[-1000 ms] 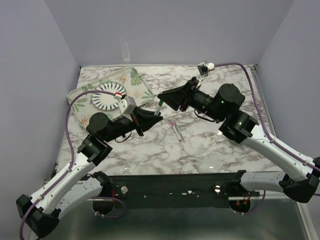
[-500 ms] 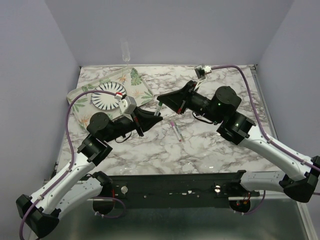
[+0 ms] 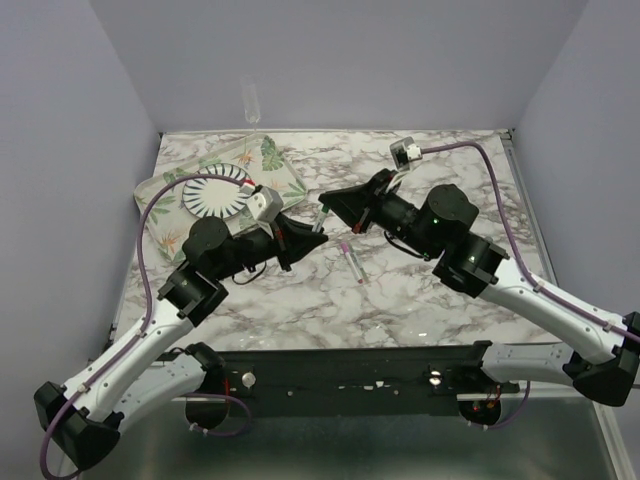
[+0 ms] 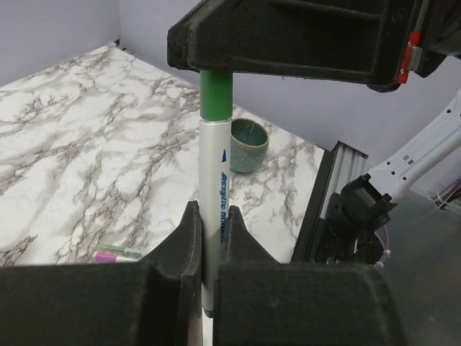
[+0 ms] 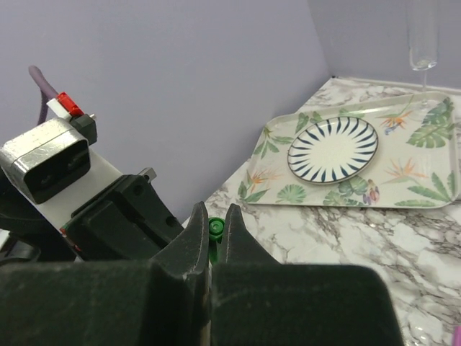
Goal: Insert the pens into the pen caps
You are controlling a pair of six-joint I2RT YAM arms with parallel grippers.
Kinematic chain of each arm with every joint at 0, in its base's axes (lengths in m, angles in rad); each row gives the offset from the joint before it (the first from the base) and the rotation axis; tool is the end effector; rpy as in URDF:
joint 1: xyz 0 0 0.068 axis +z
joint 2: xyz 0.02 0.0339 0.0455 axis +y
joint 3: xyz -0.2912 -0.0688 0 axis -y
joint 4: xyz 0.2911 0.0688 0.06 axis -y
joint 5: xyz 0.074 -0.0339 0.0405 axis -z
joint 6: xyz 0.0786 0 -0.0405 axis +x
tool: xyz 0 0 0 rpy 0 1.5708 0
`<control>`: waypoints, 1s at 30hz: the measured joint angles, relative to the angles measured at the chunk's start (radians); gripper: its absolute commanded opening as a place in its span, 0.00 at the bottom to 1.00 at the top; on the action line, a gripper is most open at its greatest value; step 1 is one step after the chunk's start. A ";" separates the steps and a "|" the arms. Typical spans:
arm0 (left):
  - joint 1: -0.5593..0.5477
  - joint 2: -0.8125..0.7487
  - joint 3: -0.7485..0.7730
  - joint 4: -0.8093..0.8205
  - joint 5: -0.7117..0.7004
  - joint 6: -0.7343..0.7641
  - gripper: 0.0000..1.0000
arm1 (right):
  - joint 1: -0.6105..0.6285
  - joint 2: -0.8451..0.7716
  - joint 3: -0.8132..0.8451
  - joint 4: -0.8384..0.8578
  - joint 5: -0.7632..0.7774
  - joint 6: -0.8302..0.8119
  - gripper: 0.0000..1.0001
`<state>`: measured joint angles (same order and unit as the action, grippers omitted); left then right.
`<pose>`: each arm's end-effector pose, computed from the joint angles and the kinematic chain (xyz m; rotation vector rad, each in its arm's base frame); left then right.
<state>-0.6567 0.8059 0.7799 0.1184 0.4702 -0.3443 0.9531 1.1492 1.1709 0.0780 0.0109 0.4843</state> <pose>0.1797 -0.1835 0.3893 0.6423 1.4653 -1.1397 0.1990 0.2786 0.4607 -0.3580 1.5402 1.1440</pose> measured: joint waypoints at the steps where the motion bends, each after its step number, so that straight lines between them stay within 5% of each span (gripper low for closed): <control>1: 0.000 0.009 0.013 -0.015 0.000 0.000 0.00 | 0.003 -0.002 -0.001 -0.002 0.016 -0.014 0.01; 17: -0.004 0.073 0.082 -0.120 -0.005 0.023 0.00 | 0.011 -0.032 -0.134 0.163 0.080 0.003 0.01; 30: -0.013 0.070 0.082 -0.119 -0.004 0.083 0.00 | 0.006 -0.052 -0.127 0.122 0.034 -0.024 0.01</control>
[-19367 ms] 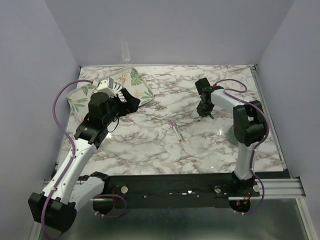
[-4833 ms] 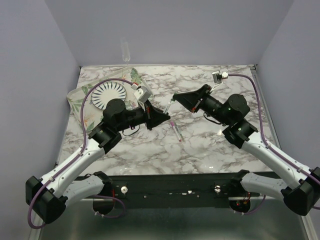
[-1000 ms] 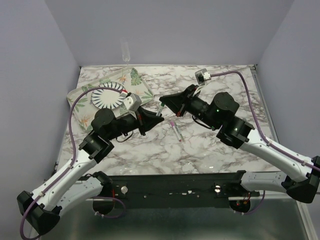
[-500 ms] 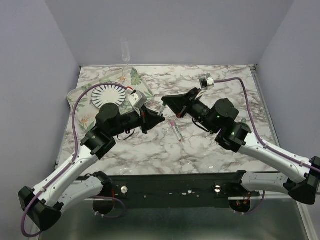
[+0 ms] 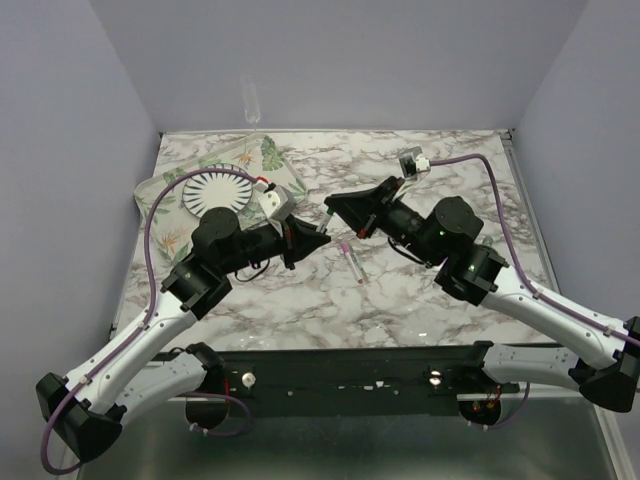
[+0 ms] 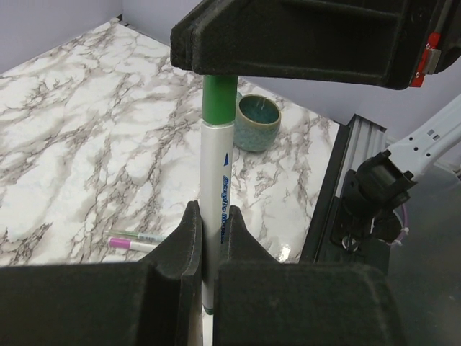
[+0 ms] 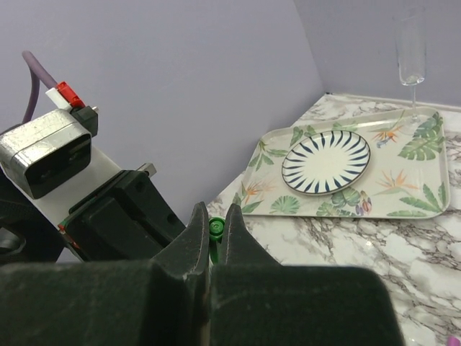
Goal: Insert the pens into the pen caps
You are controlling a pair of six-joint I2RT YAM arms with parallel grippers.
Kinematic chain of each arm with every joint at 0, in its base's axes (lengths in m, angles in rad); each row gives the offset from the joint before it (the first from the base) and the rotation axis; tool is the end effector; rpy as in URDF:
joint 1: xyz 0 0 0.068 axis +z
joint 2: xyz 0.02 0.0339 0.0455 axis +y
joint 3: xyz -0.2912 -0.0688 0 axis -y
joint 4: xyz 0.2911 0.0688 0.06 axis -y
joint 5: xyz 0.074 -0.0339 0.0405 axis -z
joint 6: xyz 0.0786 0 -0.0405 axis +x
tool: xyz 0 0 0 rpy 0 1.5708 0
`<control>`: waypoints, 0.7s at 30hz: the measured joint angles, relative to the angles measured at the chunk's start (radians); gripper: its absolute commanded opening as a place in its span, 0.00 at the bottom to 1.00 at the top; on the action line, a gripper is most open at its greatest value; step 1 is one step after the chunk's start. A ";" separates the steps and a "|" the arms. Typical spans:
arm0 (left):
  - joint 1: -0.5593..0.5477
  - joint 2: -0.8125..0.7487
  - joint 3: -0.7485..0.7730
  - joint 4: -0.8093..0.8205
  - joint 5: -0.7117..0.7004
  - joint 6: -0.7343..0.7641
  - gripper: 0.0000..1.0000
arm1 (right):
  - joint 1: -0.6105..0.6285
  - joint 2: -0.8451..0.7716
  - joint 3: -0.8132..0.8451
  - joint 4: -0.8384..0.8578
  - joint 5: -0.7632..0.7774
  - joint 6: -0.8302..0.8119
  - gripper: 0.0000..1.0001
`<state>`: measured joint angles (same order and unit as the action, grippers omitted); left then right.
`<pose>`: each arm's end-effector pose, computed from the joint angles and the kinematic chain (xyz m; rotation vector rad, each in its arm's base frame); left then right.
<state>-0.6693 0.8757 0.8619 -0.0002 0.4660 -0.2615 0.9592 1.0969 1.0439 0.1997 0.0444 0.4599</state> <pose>0.1895 -0.1950 0.3911 0.7119 1.5368 -1.0795 0.1934 0.2697 0.4394 -0.3387 1.4870 1.1251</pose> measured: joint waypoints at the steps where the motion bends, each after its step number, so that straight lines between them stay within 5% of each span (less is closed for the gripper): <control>1: 0.000 0.000 0.000 0.000 0.000 0.006 0.00 | -0.001 0.000 0.003 -0.004 -0.008 -0.005 0.01; 21: 0.000 0.062 0.108 -0.092 0.051 0.014 0.00 | -0.012 0.017 -0.053 0.181 -0.102 -0.031 0.01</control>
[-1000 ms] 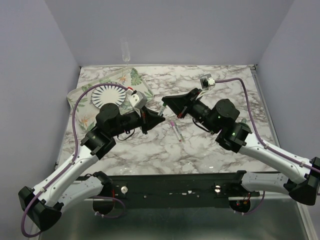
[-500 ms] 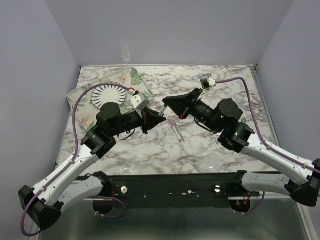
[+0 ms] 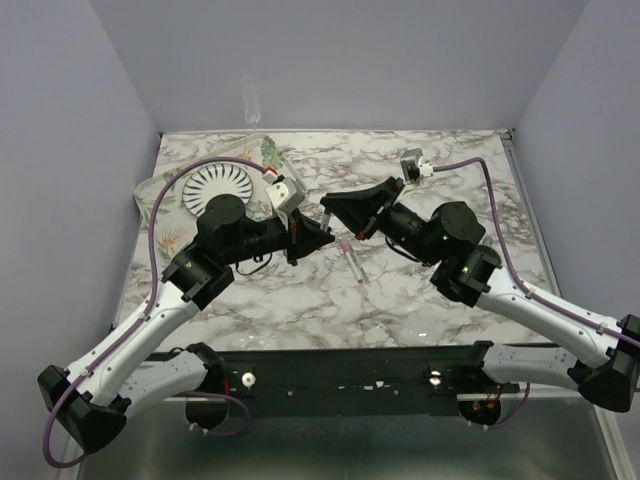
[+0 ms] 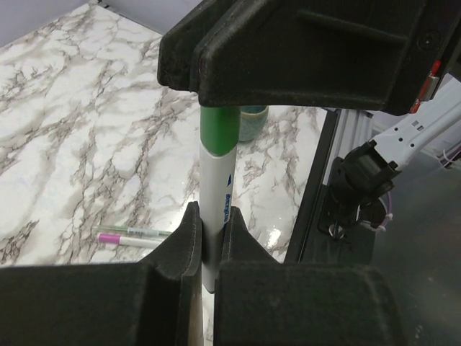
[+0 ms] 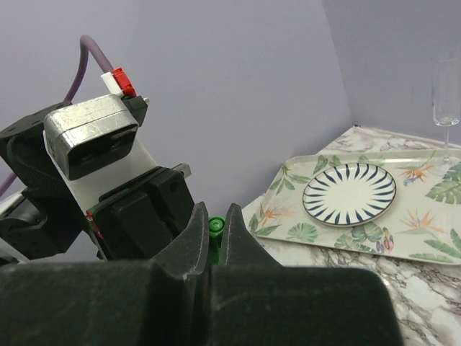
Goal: Insert the pens into the pen caps
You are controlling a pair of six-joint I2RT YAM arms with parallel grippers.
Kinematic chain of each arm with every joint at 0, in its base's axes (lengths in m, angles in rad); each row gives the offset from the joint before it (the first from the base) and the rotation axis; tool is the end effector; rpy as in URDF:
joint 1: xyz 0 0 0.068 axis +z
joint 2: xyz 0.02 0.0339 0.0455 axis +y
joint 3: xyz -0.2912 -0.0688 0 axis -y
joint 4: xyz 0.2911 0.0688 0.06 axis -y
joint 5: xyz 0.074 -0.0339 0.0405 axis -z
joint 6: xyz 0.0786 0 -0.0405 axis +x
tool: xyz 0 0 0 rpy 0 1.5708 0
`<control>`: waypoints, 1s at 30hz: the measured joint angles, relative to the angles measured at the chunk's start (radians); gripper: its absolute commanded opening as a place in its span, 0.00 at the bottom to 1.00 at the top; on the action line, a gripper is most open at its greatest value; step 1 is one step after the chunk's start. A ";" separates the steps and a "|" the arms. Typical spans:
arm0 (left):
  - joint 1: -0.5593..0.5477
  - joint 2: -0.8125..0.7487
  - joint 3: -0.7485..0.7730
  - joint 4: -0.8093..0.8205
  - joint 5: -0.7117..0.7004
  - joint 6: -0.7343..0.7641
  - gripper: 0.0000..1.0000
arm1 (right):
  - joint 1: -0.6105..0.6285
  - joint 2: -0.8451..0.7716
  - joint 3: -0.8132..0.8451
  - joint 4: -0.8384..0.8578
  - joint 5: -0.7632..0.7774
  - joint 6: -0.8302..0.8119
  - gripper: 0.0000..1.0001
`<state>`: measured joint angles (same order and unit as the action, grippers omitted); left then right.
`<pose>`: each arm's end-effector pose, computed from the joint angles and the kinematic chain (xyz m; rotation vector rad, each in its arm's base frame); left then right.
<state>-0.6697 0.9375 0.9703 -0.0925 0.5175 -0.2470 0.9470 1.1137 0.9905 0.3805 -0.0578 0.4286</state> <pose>0.1944 -0.2035 0.4093 0.7678 1.5667 -1.1074 0.1921 0.2747 0.4374 -0.4138 1.3537 1.1965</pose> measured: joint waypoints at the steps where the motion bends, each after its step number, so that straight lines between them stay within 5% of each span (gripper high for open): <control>1: 0.000 0.001 0.003 -0.016 0.000 0.001 0.00 | 0.000 0.000 -0.004 -0.002 -0.003 0.000 0.01; 15: -0.013 0.045 0.071 -0.160 0.005 0.091 0.00 | 0.000 -0.035 0.042 -0.214 0.010 -0.068 0.01; 30: -0.013 0.078 0.119 -0.307 -0.022 0.138 0.00 | 0.000 -0.018 -0.021 -0.151 0.000 -0.027 0.01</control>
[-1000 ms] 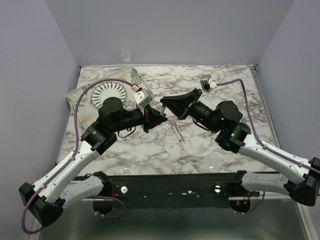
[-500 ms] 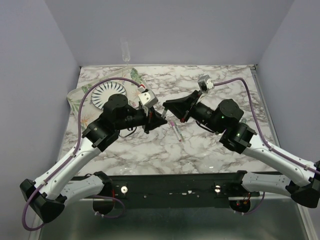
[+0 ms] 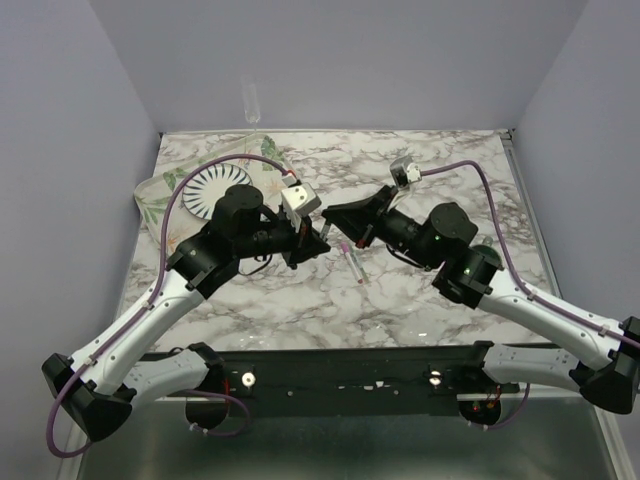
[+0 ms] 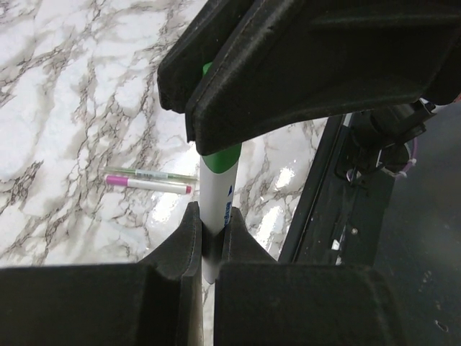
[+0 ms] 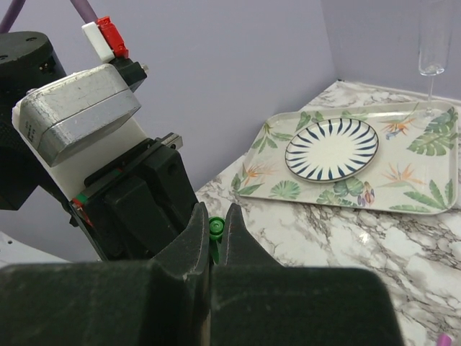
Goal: Insert the pens into the pen caps
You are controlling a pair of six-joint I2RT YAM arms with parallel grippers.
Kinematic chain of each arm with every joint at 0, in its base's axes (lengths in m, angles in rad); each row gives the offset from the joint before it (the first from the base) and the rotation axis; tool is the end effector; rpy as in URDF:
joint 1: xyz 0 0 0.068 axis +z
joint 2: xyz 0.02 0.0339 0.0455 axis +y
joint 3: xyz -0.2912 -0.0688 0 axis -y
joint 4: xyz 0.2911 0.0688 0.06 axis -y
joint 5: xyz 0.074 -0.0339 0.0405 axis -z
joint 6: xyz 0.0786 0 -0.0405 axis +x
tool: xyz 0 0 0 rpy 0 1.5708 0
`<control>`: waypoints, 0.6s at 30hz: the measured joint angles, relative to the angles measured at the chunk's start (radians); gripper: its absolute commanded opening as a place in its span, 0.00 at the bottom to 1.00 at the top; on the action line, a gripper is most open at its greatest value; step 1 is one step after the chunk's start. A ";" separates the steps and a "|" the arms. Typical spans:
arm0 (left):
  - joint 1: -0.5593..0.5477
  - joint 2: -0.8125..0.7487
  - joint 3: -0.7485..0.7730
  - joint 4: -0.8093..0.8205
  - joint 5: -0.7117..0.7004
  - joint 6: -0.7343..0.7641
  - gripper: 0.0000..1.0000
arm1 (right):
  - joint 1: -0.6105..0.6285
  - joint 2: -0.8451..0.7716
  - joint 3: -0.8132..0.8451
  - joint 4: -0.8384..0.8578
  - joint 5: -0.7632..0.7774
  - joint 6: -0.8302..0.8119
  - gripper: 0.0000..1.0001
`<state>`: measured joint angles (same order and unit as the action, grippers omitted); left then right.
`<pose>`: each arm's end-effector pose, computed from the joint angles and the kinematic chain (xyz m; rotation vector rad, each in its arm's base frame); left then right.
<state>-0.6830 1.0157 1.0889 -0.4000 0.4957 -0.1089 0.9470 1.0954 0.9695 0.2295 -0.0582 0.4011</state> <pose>0.1998 -0.2108 0.3962 0.8928 1.7729 -0.9961 0.1918 0.2743 0.4111 -0.4727 1.5004 1.1244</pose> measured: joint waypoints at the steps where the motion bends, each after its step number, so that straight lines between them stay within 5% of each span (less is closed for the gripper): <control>1: 0.000 0.000 0.000 0.000 -0.003 0.001 0.00 | 0.000 0.004 -0.002 0.006 0.000 0.005 0.00; 13: 0.000 0.011 0.011 -0.068 -0.082 0.020 0.00 | 0.005 0.041 -0.020 0.029 0.064 0.090 0.02; 14: 0.000 0.011 0.011 -0.071 -0.082 0.020 0.00 | 0.006 0.039 -0.018 0.026 0.074 0.099 0.05; 18: 0.000 0.009 0.008 -0.056 -0.078 0.019 0.00 | 0.022 0.027 0.029 -0.050 0.126 0.126 0.42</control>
<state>-0.6830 1.0245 1.0969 -0.4564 0.4175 -0.0898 0.9688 1.1229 0.9989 0.1799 0.0677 0.5270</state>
